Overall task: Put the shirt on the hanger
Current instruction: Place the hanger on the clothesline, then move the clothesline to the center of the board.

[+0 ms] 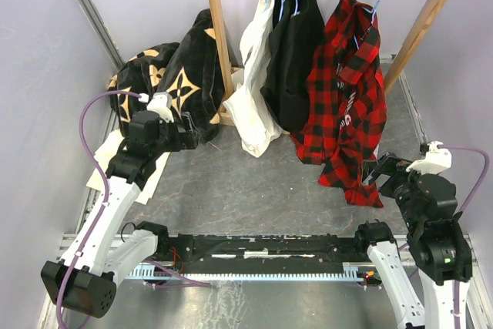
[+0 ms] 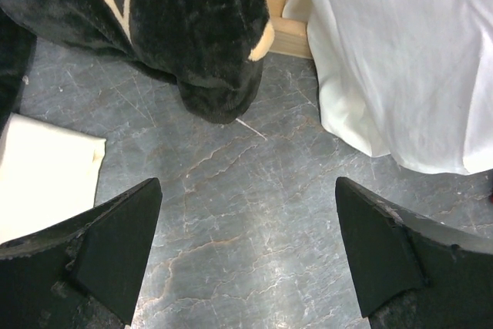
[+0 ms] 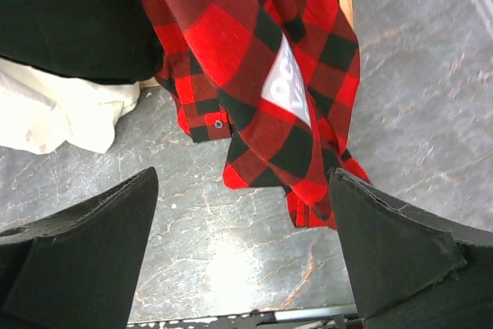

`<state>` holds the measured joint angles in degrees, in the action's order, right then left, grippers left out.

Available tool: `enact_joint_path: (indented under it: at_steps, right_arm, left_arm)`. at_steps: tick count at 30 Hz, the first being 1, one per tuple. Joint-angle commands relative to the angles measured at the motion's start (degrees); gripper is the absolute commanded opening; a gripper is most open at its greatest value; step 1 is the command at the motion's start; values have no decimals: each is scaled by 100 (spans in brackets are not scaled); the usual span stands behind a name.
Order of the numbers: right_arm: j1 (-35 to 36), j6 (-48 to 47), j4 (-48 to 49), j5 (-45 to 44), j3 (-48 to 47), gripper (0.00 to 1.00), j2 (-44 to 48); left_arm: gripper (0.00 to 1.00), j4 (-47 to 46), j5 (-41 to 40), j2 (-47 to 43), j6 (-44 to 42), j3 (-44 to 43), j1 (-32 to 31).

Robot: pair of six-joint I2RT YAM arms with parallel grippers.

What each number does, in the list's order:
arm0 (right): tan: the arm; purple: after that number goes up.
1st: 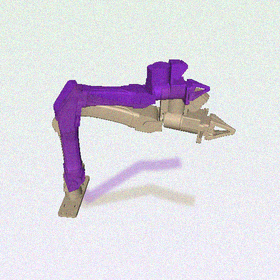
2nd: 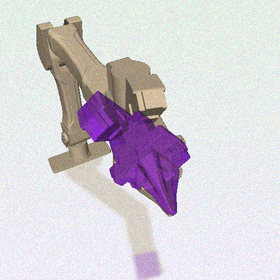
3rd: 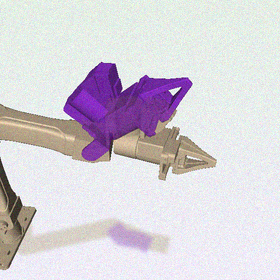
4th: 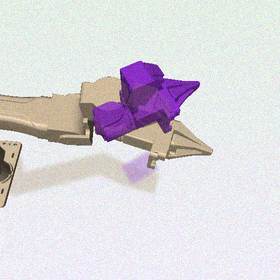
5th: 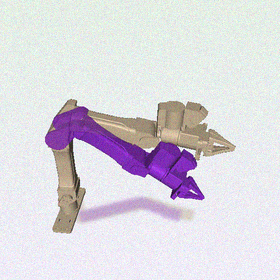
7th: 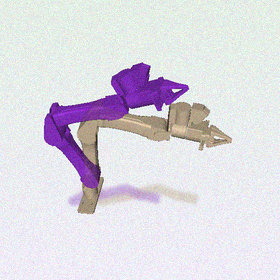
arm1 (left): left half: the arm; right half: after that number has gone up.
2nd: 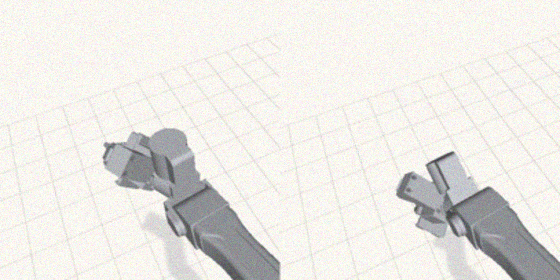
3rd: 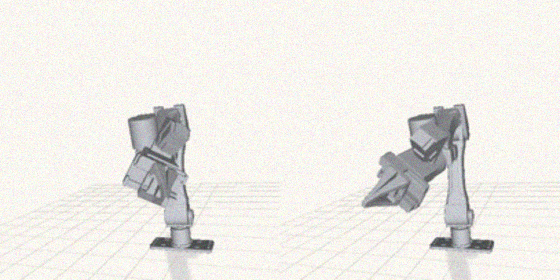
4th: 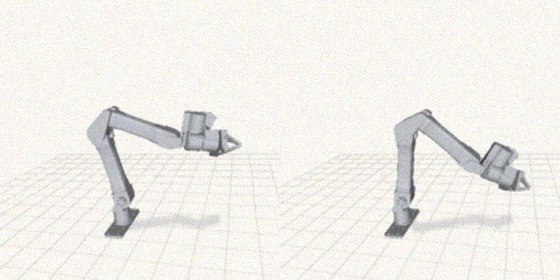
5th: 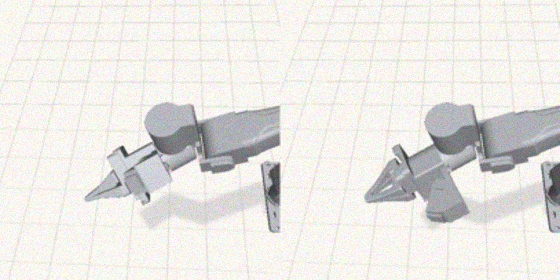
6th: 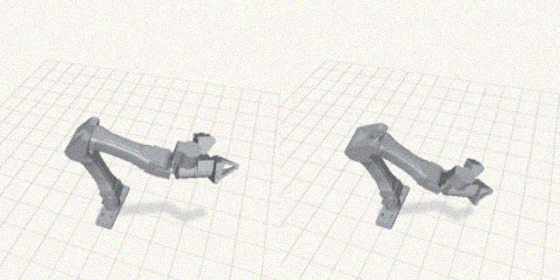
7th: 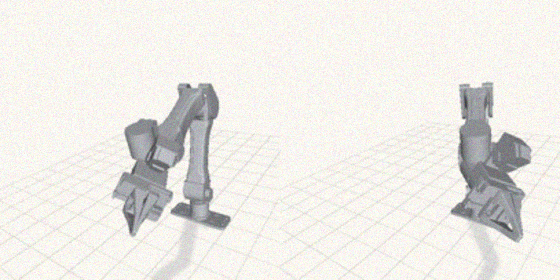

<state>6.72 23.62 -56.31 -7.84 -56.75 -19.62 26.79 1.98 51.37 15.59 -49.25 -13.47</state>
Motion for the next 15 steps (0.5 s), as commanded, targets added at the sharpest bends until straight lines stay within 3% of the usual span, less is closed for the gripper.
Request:
enact_joint_path:
  at_steps: [1,9,15]
  right_arm:
    - [-13,1225,76,-424,563,98,280]
    - [-14,2899,221,-950,1554,97,115]
    - [-13,3474,553,-1196,2099,91,2]
  left_arm:
    - [99,-117,3,-117,101,69,3]
    - [100,-123,-75,-166,84,139,3]
    - [100,-106,-78,-166,84,179,2]
